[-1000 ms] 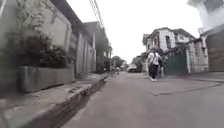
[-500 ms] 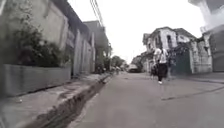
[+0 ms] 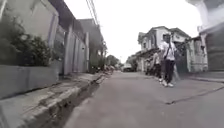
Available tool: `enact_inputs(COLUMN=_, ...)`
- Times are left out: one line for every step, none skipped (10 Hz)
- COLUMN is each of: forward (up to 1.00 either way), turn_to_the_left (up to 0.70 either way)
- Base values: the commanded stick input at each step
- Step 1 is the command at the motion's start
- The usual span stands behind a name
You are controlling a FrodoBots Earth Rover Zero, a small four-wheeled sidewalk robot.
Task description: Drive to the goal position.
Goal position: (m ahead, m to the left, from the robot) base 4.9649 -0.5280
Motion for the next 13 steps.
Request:
enact_inputs(forward=0.70, turn_to_the_left=-0.22)
enact_inputs(forward=0.70, turn_to_the_left=-0.05)
enact_inputs(forward=0.70, turn_to_the_left=-0.03)
enact_inputs(forward=0.70, turn_to_the_left=-0.03)
enact_inputs(forward=0.70, turn_to_the_left=-0.04)
enact_inputs(forward=0.70, turn_to_the_left=-0.10)
enact_inputs(forward=0.70, turn_to_the_left=-0.27)
enact_inputs(forward=0.70, turn_to_the_left=-0.35)
enact_inputs(forward=0.70, turn_to_the_left=-0.35)
enact_inputs(forward=0.70, turn_to_the_left=-0.35)
enact_inputs(forward=0.70, turn_to_the_left=-0.35)
enact_inputs(forward=0.70, turn_to_the_left=-0.35)
enact_inputs(forward=0.70, turn_to_the_left=-0.35)
